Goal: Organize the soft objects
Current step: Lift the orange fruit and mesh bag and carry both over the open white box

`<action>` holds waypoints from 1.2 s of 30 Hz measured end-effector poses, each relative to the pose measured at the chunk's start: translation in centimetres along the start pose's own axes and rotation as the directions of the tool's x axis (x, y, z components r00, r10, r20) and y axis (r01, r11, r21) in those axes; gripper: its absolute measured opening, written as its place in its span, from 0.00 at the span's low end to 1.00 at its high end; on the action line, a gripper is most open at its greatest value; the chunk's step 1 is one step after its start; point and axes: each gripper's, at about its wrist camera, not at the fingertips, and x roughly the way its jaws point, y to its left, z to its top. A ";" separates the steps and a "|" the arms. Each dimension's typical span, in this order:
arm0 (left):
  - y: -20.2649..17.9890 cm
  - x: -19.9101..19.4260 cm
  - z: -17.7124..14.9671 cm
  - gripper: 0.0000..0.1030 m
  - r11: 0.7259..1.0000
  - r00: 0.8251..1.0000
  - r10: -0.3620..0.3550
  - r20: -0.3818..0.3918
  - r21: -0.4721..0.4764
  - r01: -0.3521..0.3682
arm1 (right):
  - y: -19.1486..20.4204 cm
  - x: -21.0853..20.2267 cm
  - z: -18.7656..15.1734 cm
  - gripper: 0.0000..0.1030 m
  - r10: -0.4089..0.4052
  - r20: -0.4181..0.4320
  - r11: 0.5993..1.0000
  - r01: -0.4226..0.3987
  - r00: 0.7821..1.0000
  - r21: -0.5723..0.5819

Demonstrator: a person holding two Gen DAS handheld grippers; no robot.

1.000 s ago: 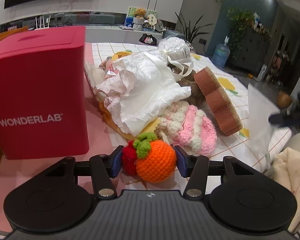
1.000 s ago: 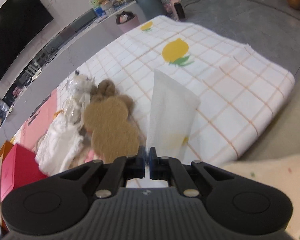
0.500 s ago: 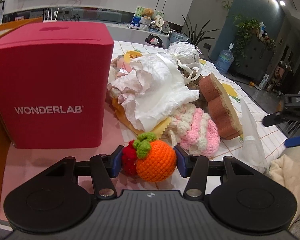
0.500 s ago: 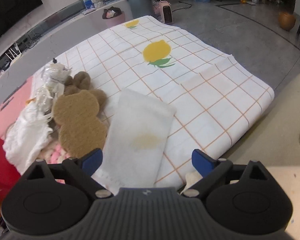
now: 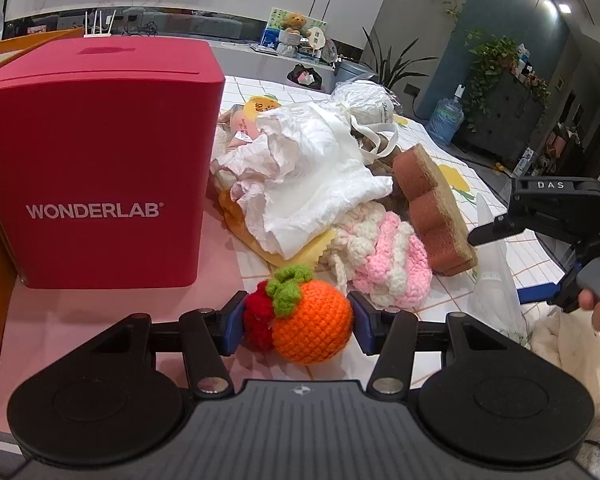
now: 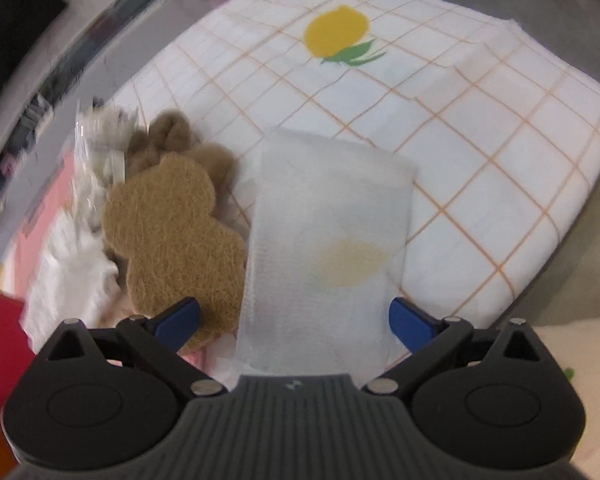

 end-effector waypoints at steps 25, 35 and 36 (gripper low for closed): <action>-0.5 -2.5 0.7 0.58 0.998 0.993 0.055 0.104 -0.004 -0.055 | -0.7 -7.3 -1.9 0.00 0.132 0.241 0.987 -0.150 0.961 0.057; -1.4 -9.7 3.2 0.58 0.999 0.943 0.028 0.331 0.011 -0.034 | 5.4 -13.3 -4.3 0.00 0.341 0.312 0.934 -0.282 0.886 -0.221; -1.2 -10.4 3.7 0.58 0.999 0.940 0.033 0.340 0.003 -0.036 | 6.4 -14.1 -4.6 0.00 0.363 0.318 0.923 -0.292 0.876 -0.249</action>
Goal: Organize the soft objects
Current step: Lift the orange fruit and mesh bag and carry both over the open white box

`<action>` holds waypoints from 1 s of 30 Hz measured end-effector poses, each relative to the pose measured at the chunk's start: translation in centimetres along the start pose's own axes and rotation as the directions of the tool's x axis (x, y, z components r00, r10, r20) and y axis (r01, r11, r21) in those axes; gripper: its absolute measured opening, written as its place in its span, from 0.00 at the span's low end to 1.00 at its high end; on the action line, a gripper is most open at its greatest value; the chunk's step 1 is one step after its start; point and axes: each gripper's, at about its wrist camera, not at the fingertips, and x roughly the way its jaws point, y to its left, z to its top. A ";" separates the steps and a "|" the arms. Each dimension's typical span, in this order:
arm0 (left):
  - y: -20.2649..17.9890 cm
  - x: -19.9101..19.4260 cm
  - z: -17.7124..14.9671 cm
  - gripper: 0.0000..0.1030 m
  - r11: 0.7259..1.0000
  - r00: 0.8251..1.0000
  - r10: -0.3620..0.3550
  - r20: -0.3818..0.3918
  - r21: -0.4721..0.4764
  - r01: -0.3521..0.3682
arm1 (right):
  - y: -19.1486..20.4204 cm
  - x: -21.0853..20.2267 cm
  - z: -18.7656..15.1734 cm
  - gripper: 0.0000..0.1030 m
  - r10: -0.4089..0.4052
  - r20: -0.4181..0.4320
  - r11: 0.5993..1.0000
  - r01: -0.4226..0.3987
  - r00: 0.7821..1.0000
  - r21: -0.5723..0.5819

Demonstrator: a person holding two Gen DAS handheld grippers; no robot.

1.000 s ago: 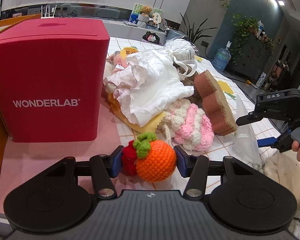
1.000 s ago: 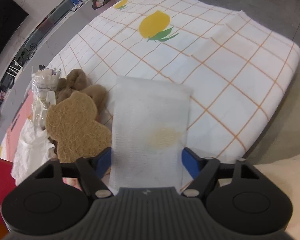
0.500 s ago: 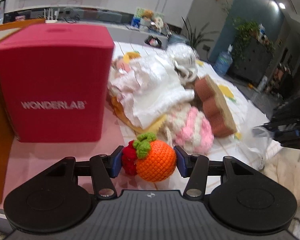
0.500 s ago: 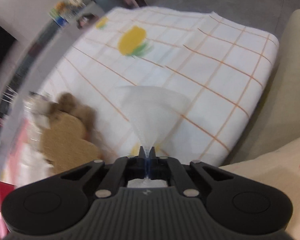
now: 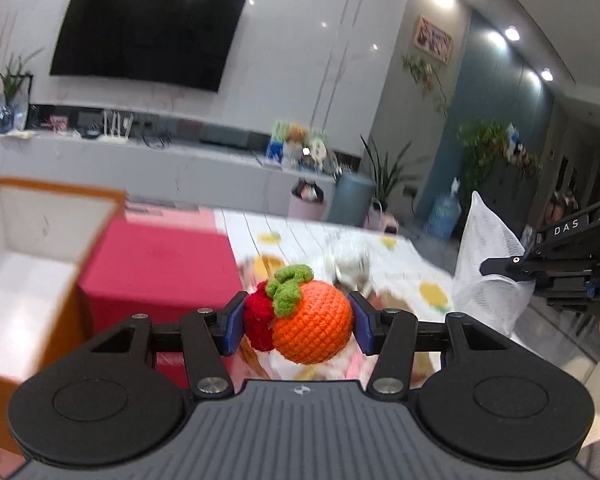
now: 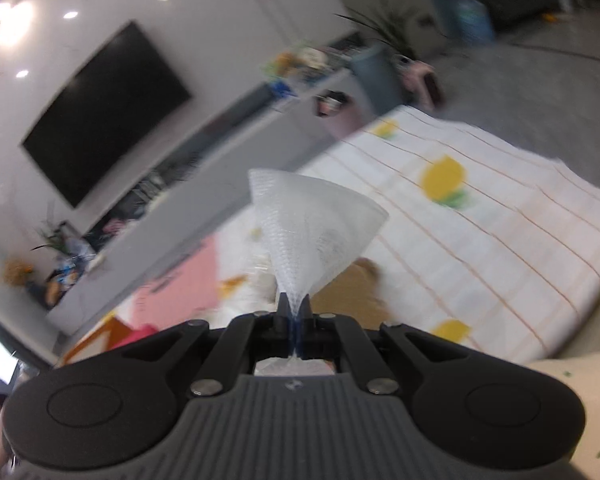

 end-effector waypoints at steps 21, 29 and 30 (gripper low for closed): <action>12.9 -8.7 8.2 0.58 0.961 0.959 0.271 0.076 -0.080 -0.265 | 28.7 0.7 -10.9 0.00 0.193 -0.075 0.853 -0.205 0.978 -0.479; 19.1 -8.1 6.8 0.58 0.939 0.957 0.289 -0.029 -0.186 -0.289 | 30.9 6.7 -15.8 0.00 0.150 -0.192 0.816 -0.231 0.970 -0.529; 19.6 -7.8 6.7 0.58 0.939 0.958 0.285 -0.041 -0.190 -0.288 | 30.9 7.5 -16.1 0.00 0.143 -0.202 0.820 -0.231 0.969 -0.525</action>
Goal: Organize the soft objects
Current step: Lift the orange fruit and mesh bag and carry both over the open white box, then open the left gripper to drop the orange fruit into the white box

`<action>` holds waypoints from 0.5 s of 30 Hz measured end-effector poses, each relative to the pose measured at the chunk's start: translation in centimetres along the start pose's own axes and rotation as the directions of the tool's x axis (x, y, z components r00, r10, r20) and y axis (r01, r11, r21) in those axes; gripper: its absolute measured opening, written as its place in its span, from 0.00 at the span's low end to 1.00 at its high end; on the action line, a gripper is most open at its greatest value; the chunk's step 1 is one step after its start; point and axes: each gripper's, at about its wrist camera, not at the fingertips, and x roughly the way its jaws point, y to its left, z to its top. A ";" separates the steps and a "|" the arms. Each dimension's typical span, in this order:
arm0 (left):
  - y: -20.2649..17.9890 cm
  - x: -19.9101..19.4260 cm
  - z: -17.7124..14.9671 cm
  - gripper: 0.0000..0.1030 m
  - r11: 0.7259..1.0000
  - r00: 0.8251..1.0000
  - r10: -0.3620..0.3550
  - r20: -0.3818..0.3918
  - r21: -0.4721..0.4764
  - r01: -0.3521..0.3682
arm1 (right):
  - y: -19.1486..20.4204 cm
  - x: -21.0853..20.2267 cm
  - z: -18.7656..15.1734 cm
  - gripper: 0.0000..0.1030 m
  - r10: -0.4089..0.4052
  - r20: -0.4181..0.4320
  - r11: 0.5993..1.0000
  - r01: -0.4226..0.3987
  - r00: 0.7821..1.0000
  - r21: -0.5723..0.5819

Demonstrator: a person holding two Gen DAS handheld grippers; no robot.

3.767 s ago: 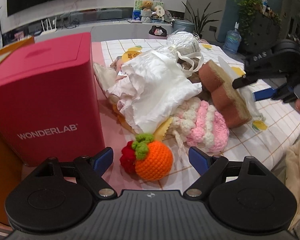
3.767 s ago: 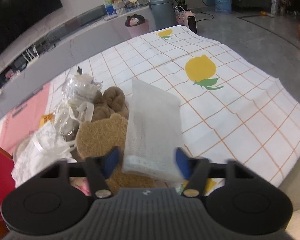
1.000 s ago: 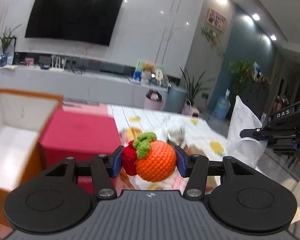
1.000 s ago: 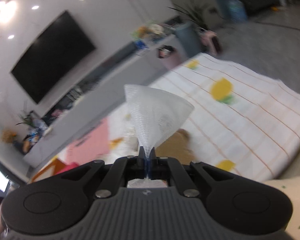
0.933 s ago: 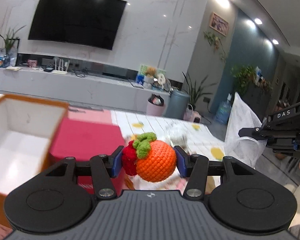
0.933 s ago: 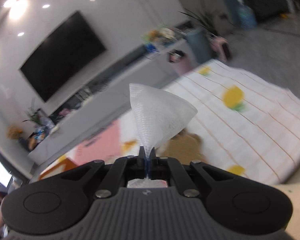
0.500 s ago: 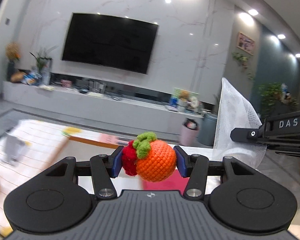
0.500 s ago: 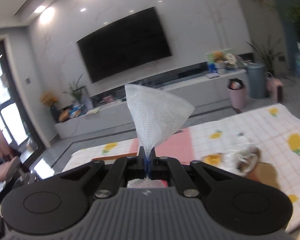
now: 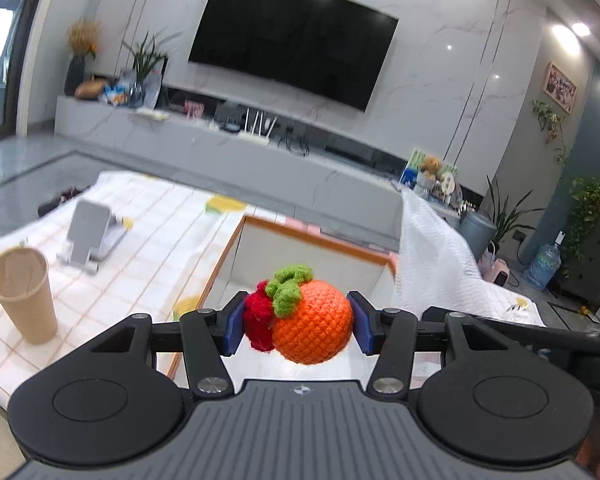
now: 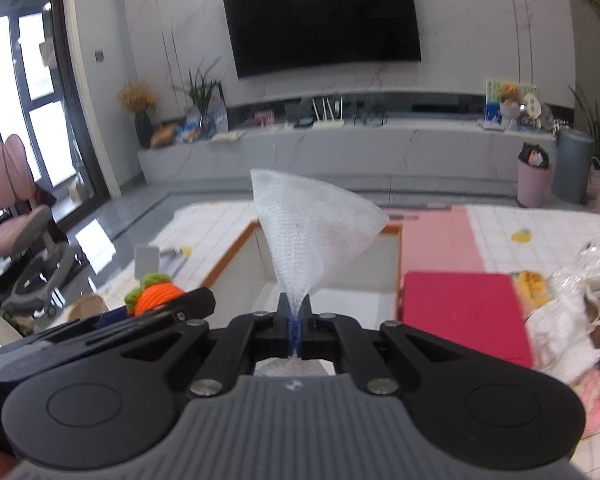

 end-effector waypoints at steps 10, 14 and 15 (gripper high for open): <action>-0.1 3.1 -1.9 0.58 0.969 0.966 0.229 -0.123 0.119 -0.214 | 0.4 6.0 -3.7 0.00 0.044 -0.115 0.999 -0.043 0.992 0.011; -0.9 2.9 -2.6 0.58 0.953 0.955 0.273 -0.116 0.167 -0.252 | -0.3 6.6 -4.4 0.00 0.055 -0.135 0.998 -0.053 0.989 0.017; -1.1 2.8 -2.8 0.58 0.948 0.952 0.285 -0.115 0.180 -0.262 | -0.3 6.6 -4.4 0.00 0.050 -0.135 0.999 -0.049 0.990 0.014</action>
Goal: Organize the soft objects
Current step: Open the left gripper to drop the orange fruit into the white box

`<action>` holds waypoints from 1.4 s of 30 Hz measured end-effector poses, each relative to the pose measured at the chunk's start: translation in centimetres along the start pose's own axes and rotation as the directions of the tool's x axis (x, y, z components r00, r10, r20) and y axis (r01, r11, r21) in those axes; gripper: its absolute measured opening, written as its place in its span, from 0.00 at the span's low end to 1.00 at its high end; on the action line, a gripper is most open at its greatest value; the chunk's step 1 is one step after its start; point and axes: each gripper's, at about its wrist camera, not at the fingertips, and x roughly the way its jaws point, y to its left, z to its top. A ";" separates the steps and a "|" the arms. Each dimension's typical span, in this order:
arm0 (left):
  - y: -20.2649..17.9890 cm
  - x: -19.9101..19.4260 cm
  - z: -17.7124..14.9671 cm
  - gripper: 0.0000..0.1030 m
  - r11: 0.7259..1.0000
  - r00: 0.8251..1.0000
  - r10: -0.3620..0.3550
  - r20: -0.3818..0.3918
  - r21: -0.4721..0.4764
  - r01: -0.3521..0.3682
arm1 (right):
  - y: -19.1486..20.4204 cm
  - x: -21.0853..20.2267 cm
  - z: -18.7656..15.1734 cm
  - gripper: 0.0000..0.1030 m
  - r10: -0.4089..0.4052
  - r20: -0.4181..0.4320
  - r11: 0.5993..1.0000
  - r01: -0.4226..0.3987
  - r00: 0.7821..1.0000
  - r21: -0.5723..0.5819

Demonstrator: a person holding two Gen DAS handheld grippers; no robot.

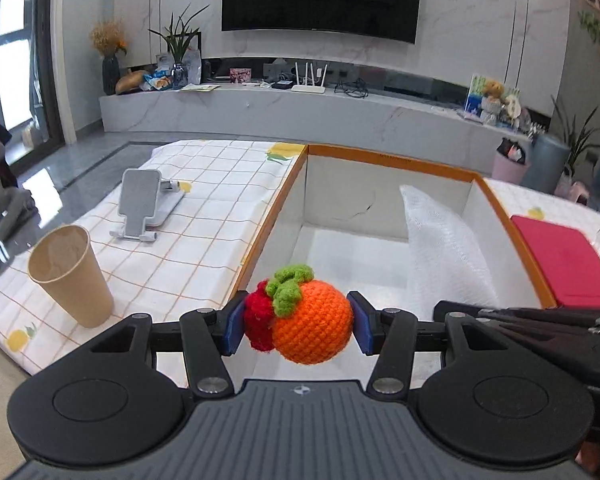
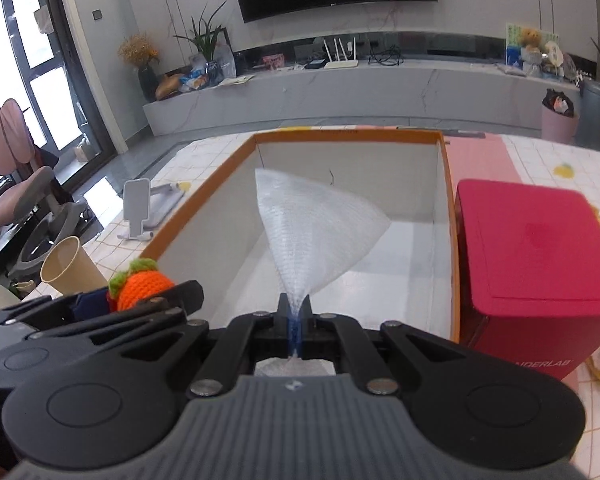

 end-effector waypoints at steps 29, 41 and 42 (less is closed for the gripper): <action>0.2 -1.6 0.0 0.75 0.998 0.999 0.007 0.053 0.064 -0.011 | -0.4 1.0 -0.3 0.00 -0.056 -0.030 0.998 0.056 0.998 -0.008; 0.3 -1.8 0.1 0.93 0.986 0.989 0.107 0.105 0.118 -0.119 | 0.8 1.2 -0.2 0.00 -0.073 -0.058 0.995 0.070 0.996 -0.065; 0.4 -1.8 0.1 0.93 0.986 0.989 0.108 0.104 0.117 -0.120 | 0.9 1.3 -0.2 0.00 -0.075 -0.067 0.995 0.070 0.995 -0.073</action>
